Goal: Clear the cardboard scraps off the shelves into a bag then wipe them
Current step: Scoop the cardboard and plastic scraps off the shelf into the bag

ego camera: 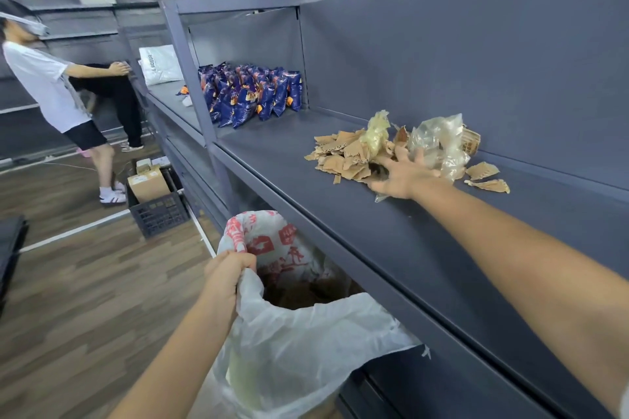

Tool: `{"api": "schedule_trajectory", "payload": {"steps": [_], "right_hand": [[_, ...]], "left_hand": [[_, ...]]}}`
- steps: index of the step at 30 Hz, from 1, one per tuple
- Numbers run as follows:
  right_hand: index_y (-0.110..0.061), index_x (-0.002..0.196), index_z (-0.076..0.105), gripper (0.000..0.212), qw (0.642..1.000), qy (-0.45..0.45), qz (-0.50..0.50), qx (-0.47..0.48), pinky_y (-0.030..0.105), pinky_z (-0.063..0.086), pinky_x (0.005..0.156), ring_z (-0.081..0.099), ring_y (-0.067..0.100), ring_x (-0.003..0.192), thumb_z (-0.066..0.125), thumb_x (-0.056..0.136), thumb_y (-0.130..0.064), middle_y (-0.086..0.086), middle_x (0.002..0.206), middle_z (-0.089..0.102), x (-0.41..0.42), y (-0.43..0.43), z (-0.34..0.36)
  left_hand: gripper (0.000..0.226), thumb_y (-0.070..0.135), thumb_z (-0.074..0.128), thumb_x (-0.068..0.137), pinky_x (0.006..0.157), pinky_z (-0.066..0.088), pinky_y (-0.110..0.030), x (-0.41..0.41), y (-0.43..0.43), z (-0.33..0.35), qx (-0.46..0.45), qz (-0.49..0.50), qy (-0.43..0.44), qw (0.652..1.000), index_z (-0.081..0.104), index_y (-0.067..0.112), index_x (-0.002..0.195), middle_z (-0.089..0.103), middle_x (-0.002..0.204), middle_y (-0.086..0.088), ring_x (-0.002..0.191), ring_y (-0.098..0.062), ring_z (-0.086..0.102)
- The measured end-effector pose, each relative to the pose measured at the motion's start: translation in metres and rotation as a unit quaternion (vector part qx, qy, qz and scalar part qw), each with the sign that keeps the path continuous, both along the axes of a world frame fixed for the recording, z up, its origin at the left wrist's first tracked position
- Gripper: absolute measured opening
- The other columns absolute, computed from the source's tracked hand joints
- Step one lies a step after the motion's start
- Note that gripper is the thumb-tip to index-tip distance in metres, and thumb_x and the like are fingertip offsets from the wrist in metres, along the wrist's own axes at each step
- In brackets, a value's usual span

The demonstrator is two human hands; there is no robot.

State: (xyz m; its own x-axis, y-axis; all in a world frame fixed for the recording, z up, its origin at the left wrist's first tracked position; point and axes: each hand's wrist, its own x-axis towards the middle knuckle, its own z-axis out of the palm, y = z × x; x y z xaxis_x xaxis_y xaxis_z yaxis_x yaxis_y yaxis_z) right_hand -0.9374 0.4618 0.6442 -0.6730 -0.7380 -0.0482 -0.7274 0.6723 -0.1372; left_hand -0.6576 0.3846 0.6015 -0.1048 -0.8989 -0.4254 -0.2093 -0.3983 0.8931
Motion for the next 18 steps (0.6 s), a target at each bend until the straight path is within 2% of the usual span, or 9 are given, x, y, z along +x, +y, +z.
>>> {"api": "schedule_trajectory", "payload": {"steps": [3,5,7,11,13,15,16,18], "right_hand": [[-0.043,0.147,0.01,0.068,1.0,-0.008,0.003,-0.005,0.066,0.022,0.107,-0.008,0.038,0.144,0.041,0.088,-0.058,-0.001,0.157,0.004,0.001,0.001,-0.005],[-0.043,0.147,0.008,0.067,1.0,-0.012,0.015,-0.006,0.063,0.021,0.109,-0.009,0.04,0.143,0.04,0.09,-0.055,0.0,0.158,0.002,0.001,0.003,-0.004],[-0.042,0.148,0.005,0.067,1.0,-0.015,0.024,-0.004,0.06,0.018,0.111,-0.009,0.043,0.143,0.041,0.091,-0.051,0.001,0.159,0.001,0.003,0.005,-0.003],[-0.035,0.149,0.012,0.067,0.999,0.022,0.034,0.009,0.054,0.024,0.112,0.003,0.043,0.142,0.043,0.091,-0.046,0.006,0.157,0.011,0.007,0.009,-0.004],[-0.029,0.148,0.023,0.063,0.999,0.027,0.03,0.004,0.049,0.03,0.109,0.01,0.04,0.142,0.046,0.09,-0.041,0.006,0.155,0.016,0.01,0.012,-0.003],[-0.025,0.144,0.035,0.057,0.999,0.037,0.025,-0.005,0.045,0.038,0.104,0.022,0.037,0.138,0.05,0.09,-0.033,0.006,0.152,0.025,0.014,0.016,-0.001],[-0.022,0.142,0.04,0.054,0.999,0.048,0.025,-0.008,0.043,0.04,0.1,0.028,0.036,0.134,0.052,0.089,-0.028,0.006,0.148,0.031,0.016,0.018,0.0],[-0.019,0.137,0.047,0.048,0.998,0.06,0.023,-0.014,0.041,0.043,0.094,0.035,0.035,0.128,0.051,0.09,-0.021,0.006,0.141,0.039,0.019,0.02,0.0]], "left_hand": [[0.015,-0.012,0.048,0.075,0.051,0.041,-0.024,-0.001,-0.003,-0.001,-0.004,-0.023,-0.015,1.0,0.05,0.003,0.071,0.047,0.073,-0.012,0.062,-0.022,0.045],[0.018,-0.011,0.046,0.082,0.039,0.043,-0.015,-0.001,-0.002,-0.004,-0.028,-0.063,0.011,0.998,0.048,0.004,0.072,0.046,0.069,-0.01,0.059,-0.019,0.044],[0.026,-0.012,0.042,0.086,0.031,0.038,-0.008,0.001,-0.001,-0.007,-0.042,-0.083,0.048,0.995,0.046,0.007,0.068,0.046,0.065,-0.007,0.056,-0.017,0.044],[0.026,-0.011,0.042,0.086,0.031,0.037,-0.007,0.002,0.0,-0.012,-0.048,-0.09,0.07,0.992,0.046,0.007,0.068,0.046,0.064,-0.007,0.055,-0.016,0.044],[0.019,-0.009,0.046,0.083,0.038,0.045,-0.009,-0.001,-0.006,-0.014,-0.038,-0.073,0.05,0.995,0.048,0.005,0.07,0.049,0.068,-0.011,0.06,-0.02,0.049],[0.012,-0.007,0.054,0.074,0.067,0.056,-0.024,-0.004,-0.012,-0.013,-0.008,-0.033,0.001,0.999,0.053,0.002,0.081,0.055,0.088,-0.019,0.082,-0.029,0.058],[0.015,-0.008,0.054,0.071,0.076,0.054,-0.032,-0.005,-0.013,-0.012,0.008,-0.014,-0.016,1.0,0.053,0.001,0.083,0.054,0.095,-0.02,0.089,-0.03,0.056],[0.012,-0.01,0.052,0.071,0.065,0.048,-0.03,-0.006,-0.011,-0.009,0.017,-0.007,-0.014,1.0,0.05,0.002,0.074,0.051,0.088,-0.016,0.081,-0.027,0.052]]}}
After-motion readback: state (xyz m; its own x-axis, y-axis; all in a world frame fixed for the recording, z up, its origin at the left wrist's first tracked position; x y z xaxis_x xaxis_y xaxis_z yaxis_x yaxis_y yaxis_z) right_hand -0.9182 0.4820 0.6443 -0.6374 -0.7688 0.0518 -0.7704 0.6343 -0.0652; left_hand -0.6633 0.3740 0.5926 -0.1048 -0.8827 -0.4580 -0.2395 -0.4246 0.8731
